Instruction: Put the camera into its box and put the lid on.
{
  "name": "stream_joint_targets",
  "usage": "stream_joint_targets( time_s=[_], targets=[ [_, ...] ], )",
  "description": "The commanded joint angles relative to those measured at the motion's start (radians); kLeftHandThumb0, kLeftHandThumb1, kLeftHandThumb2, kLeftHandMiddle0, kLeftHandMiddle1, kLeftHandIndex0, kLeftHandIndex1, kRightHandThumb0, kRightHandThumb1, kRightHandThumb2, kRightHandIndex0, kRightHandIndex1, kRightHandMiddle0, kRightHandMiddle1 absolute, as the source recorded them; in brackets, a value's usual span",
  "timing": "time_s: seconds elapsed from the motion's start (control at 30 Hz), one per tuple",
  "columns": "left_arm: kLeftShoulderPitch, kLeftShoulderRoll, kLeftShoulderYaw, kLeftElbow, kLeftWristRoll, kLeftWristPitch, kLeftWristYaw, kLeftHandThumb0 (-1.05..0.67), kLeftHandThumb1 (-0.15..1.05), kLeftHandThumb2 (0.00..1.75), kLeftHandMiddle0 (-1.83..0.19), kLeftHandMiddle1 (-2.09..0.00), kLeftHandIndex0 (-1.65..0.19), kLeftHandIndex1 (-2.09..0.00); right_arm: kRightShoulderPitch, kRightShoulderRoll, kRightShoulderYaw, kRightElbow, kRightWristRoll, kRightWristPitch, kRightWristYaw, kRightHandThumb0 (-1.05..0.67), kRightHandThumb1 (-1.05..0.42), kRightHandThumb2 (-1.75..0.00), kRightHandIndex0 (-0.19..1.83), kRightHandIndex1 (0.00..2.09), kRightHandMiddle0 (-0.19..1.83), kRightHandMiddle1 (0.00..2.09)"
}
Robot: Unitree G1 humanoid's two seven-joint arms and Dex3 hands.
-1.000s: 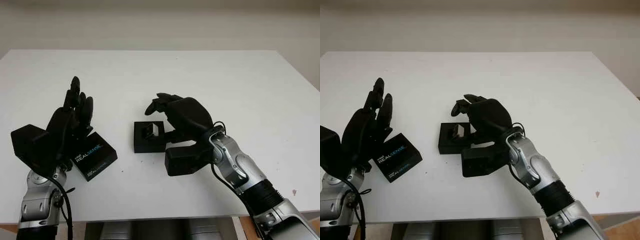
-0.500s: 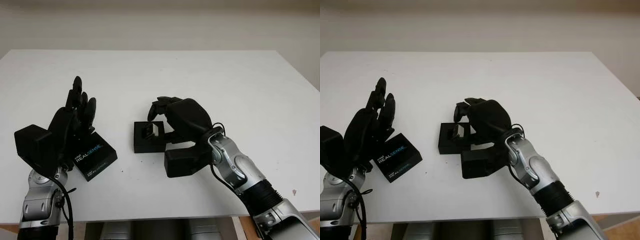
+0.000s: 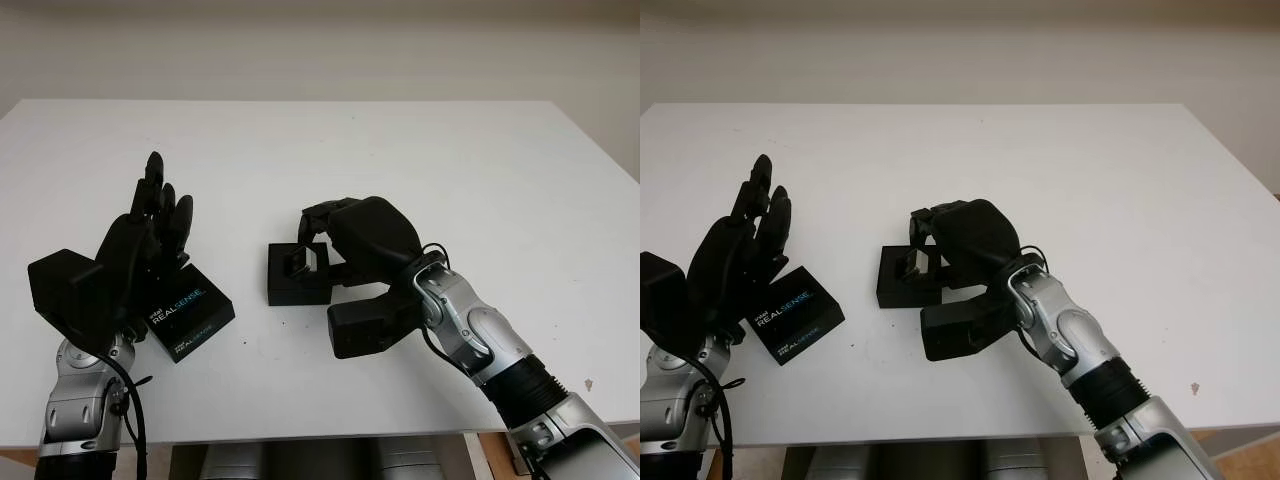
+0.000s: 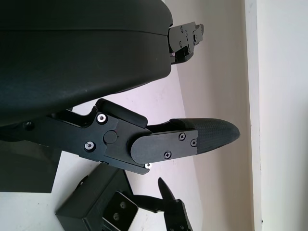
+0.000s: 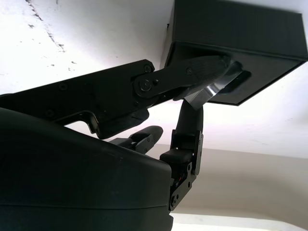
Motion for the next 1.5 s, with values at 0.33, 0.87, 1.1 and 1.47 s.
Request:
stream_joint_targets(
  time_s=[0.33, 0.87, 1.1, 1.47],
  targets=[
    [-0.006, 0.001, 0.001, -0.011, -0.003, -0.008, 0.002, -0.72, 1.05, 0.53, 0.19, 0.00, 0.19, 0.00, -0.021, 0.011, -0.025, 0.089, 0.076, -0.096, -0.098, -0.48, -1.03, -0.05, 0.56, 0.25, 0.47, 1.45],
    [-0.003, 0.007, 0.004, -0.010, 0.000, -0.015, 0.000, -0.72, 1.05, 0.53, 0.19, 0.00, 0.19, 0.00, -0.049, 0.025, -0.052, 0.170, 0.142, -0.127, -0.143, -0.45, -1.01, -0.05, 0.25, 0.88, 0.47, 1.45],
    [-0.003, 0.010, 0.008, -0.009, -0.006, -0.014, -0.008, -0.72, 1.05, 0.52, 0.19, 0.00, 0.19, 0.00, -0.059, 0.038, -0.081, 0.193, 0.200, -0.126, -0.145, -0.43, -0.99, -0.05, 0.26, 0.88, 0.47, 1.44],
    [-0.002, 0.017, 0.009, -0.012, 0.000, -0.005, -0.005, -0.74, 1.05, 0.53, 0.19, 0.00, 0.19, 0.00, -0.068, 0.064, -0.148, 0.228, 0.351, -0.130, -0.077, -0.40, -0.98, -0.05, 0.25, 0.85, 0.43, 1.50]
  ],
)
